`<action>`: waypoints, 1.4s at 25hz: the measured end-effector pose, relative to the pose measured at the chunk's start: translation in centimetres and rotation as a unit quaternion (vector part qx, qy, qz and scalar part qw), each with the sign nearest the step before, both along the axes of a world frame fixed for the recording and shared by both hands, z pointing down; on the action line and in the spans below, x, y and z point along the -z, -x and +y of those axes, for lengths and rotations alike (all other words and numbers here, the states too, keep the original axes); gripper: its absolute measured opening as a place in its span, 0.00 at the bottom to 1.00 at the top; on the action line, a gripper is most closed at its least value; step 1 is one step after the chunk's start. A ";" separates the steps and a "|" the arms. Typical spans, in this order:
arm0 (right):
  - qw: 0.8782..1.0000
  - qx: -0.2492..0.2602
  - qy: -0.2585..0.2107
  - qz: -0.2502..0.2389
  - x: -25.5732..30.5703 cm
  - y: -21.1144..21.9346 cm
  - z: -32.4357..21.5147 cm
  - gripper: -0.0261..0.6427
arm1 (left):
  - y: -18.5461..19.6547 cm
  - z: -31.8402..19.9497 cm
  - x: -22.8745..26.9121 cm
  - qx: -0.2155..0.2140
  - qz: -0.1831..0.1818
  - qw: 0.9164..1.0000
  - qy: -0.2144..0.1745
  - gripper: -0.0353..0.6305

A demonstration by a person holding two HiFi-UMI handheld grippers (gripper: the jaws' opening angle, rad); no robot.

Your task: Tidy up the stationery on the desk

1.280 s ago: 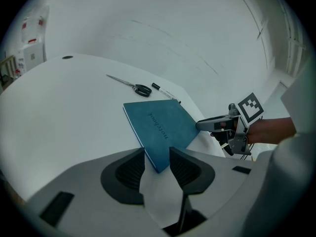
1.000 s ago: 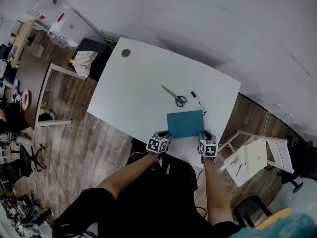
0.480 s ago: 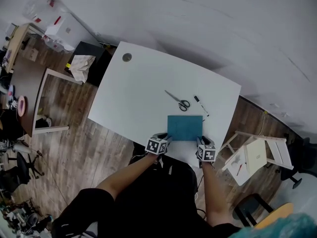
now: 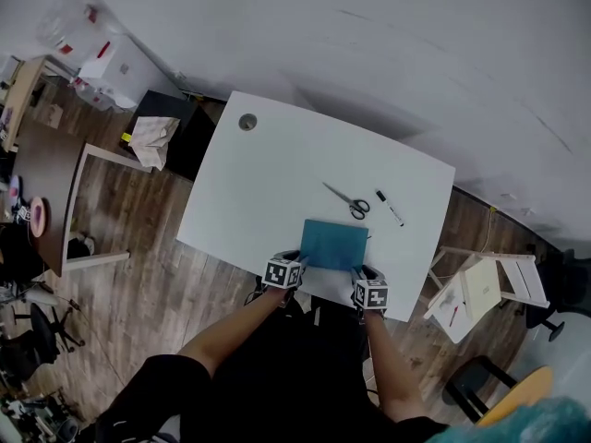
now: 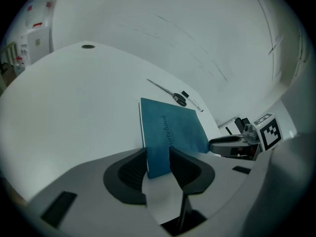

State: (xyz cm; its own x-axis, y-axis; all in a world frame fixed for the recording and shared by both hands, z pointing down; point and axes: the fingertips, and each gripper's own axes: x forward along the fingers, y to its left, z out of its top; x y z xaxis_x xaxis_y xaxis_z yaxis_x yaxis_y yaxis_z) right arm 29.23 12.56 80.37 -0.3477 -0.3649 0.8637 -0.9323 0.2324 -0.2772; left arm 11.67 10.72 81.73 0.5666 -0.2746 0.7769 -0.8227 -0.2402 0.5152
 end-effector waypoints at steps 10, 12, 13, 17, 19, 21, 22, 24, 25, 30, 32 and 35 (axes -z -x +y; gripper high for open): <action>1.000 0.003 0.009 -0.007 -0.2 9.9 -1.0 0.23 | 9.5 -3.7 0.6 -0.021 -0.013 1.000 -0.019 0.28; 1.000 0.001 0.008 -0.013 -0.3 12.1 -1.6 0.23 | 11.6 -4.7 0.9 -0.022 -0.017 0.999 -0.025 0.28; 1.000 -0.001 0.009 -0.017 -0.3 13.5 -1.9 0.23 | 12.9 -5.4 1.3 -0.019 -0.020 0.999 -0.028 0.28; 1.000 0.001 0.011 -0.023 -0.2 17.5 -3.0 0.23 | 17.0 -6.8 1.0 0.005 -0.029 0.999 -0.034 0.28; 1.000 0.006 0.010 -0.022 0.0 19.3 -3.4 0.23 | 18.7 -7.4 1.2 0.010 -0.030 0.999 -0.039 0.28; 1.000 0.011 0.009 -0.025 0.1 21.1 -3.8 0.23 | 20.5 -7.8 1.0 0.022 -0.027 0.999 -0.037 0.28; 1.000 0.014 0.008 -0.025 0.1 21.9 -3.9 0.23 | 21.3 -8.0 1.0 0.027 -0.026 0.999 -0.036 0.28; 1.000 0.017 0.007 -0.025 0.1 23.2 -4.2 0.23 | 22.6 -8.2 0.9 0.029 -0.028 0.998 -0.039 0.28; 0.999 0.017 0.007 -0.026 0.1 23.8 -4.3 0.23 | 23.2 -8.4 0.8 0.028 -0.029 0.998 -0.042 0.28; 0.999 0.033 0.010 -0.030 0.0 26.2 -4.5 0.23 | 25.6 -8.9 0.9 0.029 -0.040 0.997 -0.057 0.28; 0.998 0.046 0.014 -0.028 -0.2 26.6 -4.4 0.23 | 26.0 -8.8 0.9 0.034 -0.038 0.997 -0.057 0.28; 0.998 0.053 0.020 -0.036 -0.1 26.1 -4.6 0.23 | 26.1 -8.2 0.9 0.044 -0.035 0.997 -0.055 0.28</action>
State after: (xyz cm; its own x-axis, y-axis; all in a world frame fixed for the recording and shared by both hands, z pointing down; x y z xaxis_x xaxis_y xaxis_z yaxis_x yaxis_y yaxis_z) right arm 3.09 7.92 80.52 -0.4443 -0.2891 0.8480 -0.8805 0.3155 -0.3537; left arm -14.38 2.56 80.82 0.4816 -0.4067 0.7763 -0.8764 -0.2167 0.4301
